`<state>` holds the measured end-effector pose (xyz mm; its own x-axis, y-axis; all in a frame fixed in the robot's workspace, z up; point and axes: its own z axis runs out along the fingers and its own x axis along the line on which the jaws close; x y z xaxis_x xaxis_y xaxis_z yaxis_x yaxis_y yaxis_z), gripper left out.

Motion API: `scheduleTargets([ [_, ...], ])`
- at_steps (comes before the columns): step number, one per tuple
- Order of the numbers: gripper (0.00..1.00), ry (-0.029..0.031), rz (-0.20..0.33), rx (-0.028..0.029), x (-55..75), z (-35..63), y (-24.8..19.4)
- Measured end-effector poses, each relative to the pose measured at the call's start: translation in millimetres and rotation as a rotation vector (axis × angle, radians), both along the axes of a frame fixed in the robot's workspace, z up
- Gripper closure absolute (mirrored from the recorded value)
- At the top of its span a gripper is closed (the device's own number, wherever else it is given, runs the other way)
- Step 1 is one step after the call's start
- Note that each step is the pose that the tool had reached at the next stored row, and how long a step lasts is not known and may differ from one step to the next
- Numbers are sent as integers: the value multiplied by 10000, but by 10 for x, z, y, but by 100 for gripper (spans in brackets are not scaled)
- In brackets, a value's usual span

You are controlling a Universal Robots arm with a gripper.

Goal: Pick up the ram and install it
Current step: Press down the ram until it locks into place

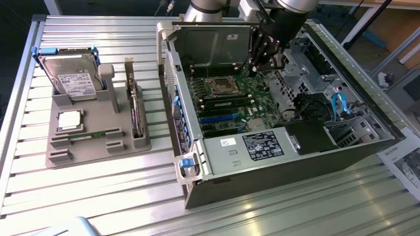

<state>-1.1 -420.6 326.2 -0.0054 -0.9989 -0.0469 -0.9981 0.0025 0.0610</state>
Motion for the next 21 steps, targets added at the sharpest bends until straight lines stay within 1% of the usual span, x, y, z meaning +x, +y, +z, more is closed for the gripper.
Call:
scheduleTargets([
  [8,90,-1,27,0,0,0,0],
  [15,90,-2,229,0,-2,0,0],
  [16,90,-12,230,-1,-7,0,0],
  [20,90,-125,257,-2,-52,0,0],
  [21,90,-138,261,-3,-56,0,0],
])
